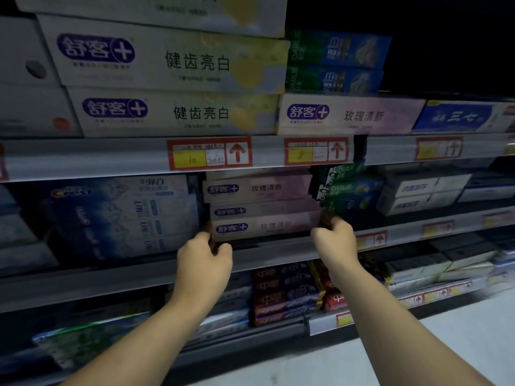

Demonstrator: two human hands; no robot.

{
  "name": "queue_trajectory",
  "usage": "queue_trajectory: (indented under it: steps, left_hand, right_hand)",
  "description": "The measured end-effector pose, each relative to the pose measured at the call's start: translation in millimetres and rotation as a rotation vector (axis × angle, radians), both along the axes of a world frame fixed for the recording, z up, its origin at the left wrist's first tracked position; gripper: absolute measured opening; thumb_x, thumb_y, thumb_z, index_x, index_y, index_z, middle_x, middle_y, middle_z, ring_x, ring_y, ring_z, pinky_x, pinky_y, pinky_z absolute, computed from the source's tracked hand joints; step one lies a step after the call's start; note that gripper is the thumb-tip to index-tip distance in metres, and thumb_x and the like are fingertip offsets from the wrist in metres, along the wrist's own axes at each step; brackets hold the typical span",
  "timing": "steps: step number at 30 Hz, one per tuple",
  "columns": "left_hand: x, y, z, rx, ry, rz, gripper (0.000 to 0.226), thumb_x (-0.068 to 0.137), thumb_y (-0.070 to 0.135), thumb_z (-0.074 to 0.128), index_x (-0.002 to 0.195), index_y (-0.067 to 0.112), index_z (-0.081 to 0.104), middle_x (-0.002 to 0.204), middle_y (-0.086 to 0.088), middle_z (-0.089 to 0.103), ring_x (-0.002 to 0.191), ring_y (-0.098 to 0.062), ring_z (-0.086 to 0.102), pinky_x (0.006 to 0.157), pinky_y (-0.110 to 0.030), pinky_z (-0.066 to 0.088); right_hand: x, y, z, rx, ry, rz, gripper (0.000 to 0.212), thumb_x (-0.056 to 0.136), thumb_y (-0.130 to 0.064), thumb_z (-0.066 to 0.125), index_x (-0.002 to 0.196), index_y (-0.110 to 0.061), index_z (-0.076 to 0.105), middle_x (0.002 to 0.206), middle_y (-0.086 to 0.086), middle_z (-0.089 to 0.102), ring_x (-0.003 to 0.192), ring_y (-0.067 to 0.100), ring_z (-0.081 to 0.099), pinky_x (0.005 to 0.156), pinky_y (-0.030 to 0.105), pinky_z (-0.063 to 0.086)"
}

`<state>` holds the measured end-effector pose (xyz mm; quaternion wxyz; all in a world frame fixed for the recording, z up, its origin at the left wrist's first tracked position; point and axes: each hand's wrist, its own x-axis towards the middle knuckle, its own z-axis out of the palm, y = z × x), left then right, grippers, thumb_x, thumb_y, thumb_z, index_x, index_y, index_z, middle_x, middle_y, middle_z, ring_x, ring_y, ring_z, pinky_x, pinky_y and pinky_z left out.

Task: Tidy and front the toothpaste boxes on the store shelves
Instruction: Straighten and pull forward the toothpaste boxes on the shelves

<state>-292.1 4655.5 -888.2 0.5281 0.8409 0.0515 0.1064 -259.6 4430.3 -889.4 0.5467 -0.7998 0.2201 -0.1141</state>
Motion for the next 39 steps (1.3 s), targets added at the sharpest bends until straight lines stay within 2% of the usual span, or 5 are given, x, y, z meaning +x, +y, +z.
queue_trajectory:
  steps: [12,19,28,33,39]
  left_hand:
    - [-33.3,9.4,25.0,0.542,-0.162,-0.239,0.065,0.099,0.040,0.059,0.155,0.019,0.033,0.153,0.005,0.037,0.142,-0.012,0.030,0.113,-0.023,0.028]
    - [-38.1,-10.3,72.6,0.764,-0.388,-0.330,0.064,0.100,0.046,0.052,0.155,0.017,0.034,0.152,0.005,0.038,0.142,-0.014,0.029,0.116,-0.025,0.028]
    - [-21.0,-66.6,159.9,0.382,-0.461,-0.256,0.062,0.097,0.029,0.060,0.152,0.010,0.039,0.146,0.000,0.040,0.137,-0.017,0.040,0.110,-0.023,0.032]
    - [-7.5,-73.6,169.5,0.226,-0.279,-0.230,0.063,0.095,0.038,0.060,0.152,0.019,0.041,0.150,-0.001,0.041,0.137,-0.022,0.042,0.114,-0.046,0.039]
    - [-10.2,-72.2,172.2,0.142,-0.283,-0.231,0.030,0.095,0.029,0.062,0.121,0.042,0.057,0.127,0.007,0.051,0.119,-0.017,0.054,0.100,-0.035,0.044]
  right_hand:
    - [-34.9,-1.4,43.0,-0.589,-0.041,0.245,0.060,0.098,-0.028,0.063,0.151,-0.016,0.040,0.149,0.005,0.047,0.132,0.027,0.049,0.101,0.037,0.046]
    - [-51.7,-2.4,70.7,-0.695,-0.261,0.174,0.041,0.095,-0.040,0.064,0.131,-0.023,0.056,0.126,-0.008,0.054,0.121,0.016,0.052,0.102,0.040,0.048]
    - [-50.2,-25.0,133.4,-0.356,-0.537,-0.038,0.044,0.096,-0.032,0.066,0.137,-0.024,0.053,0.131,-0.010,0.050,0.116,0.005,0.046,0.094,0.025,0.038]
    - [-35.0,-41.6,154.1,-0.152,-0.555,-0.116,0.065,0.095,-0.032,0.066,0.153,-0.025,0.039,0.155,-0.006,0.039,0.141,0.015,0.039,0.115,0.042,0.039]
    - [-13.4,-52.4,155.1,-0.010,-0.524,-0.176,0.067,0.091,-0.034,0.066,0.152,-0.022,0.040,0.152,-0.002,0.043,0.136,0.022,0.045,0.109,0.053,0.045]
